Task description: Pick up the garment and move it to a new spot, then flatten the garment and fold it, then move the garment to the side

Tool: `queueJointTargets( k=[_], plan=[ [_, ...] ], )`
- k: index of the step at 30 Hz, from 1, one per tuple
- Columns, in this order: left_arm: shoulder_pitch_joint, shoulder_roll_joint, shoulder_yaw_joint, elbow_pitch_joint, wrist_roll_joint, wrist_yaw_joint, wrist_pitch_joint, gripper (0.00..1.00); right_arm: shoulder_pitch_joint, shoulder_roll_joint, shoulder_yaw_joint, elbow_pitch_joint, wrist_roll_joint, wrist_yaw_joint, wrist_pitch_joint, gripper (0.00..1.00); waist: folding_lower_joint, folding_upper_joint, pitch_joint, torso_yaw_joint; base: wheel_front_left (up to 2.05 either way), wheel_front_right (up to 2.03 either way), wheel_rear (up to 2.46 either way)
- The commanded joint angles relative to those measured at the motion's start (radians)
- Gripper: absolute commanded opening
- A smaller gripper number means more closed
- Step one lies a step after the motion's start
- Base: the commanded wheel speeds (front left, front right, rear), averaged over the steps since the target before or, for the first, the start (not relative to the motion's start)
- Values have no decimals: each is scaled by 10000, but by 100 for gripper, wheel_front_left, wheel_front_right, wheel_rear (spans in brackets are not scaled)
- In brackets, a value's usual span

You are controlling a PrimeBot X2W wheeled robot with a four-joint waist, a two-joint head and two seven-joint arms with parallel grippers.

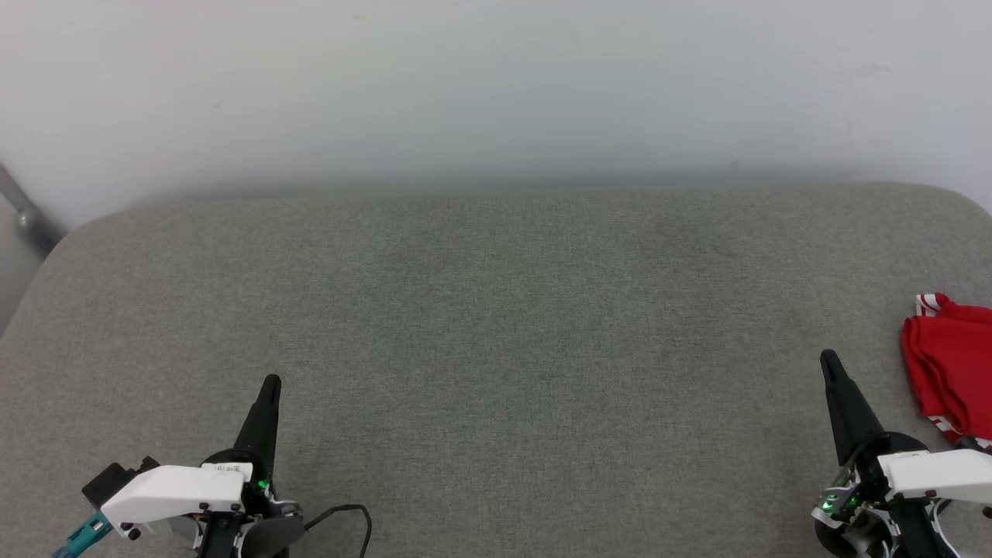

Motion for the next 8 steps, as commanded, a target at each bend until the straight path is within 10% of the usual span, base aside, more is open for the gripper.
queueJointTargets(
  k=[1,8],
  plan=[
    [-160,-51,76,8,-129,-75,65,0,-187,37,-24,20,181,-3,43,0,-1,-1,1,1,0,0,0],
    [-225,-152,224,54,-498,-196,189,0,-226,48,-55,153,684,-3,59,0,-1,-1,11,6,0,0,0]
  ],
)
